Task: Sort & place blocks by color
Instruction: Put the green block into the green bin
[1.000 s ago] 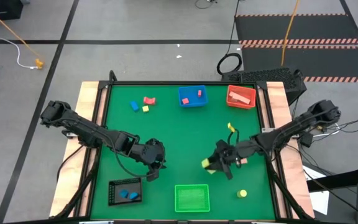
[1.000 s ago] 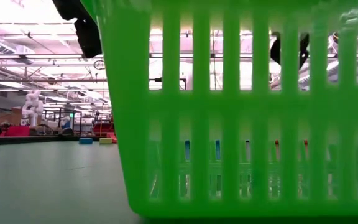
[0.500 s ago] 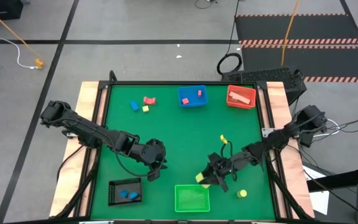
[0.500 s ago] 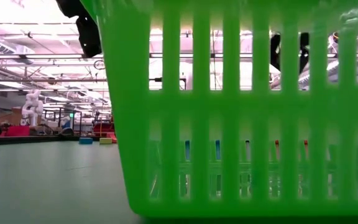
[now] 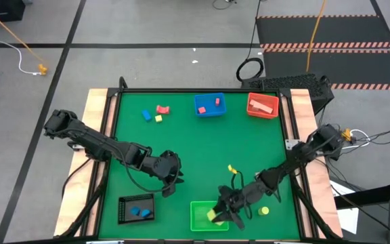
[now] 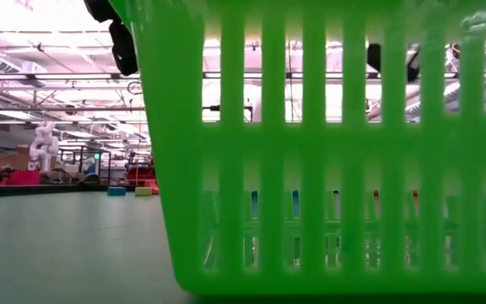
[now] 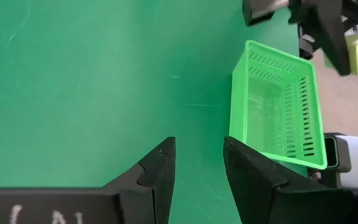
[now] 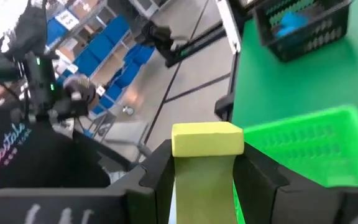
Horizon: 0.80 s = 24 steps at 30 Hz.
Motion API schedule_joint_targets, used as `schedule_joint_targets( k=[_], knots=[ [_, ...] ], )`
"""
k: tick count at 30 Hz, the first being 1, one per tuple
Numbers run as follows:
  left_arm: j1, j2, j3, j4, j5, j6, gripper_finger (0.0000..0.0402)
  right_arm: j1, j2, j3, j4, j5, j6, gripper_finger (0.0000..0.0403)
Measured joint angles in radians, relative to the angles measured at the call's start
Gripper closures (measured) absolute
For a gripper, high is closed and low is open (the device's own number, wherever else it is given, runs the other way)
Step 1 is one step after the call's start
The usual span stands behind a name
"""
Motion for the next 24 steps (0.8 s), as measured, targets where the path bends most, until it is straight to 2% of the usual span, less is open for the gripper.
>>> schedule_joint_targets(
  k=[10,16,24],
  knots=[
    [-0.006,0.000,0.000,0.015,-0.001,0.004,0.0265,0.042,0.068,0.007,0.004,0.124,0.034,0.0284],
    [-0.025,0.000,0.000,0.018,-0.001,0.002,0.0265,0.042,0.076,0.007,-0.004,0.133,0.023,0.0281],
    [-0.049,0.000,0.000,0.015,-0.008,0.001,0.0265,0.040,0.076,0.007,-0.014,0.132,-0.007,0.0227]
  ],
)
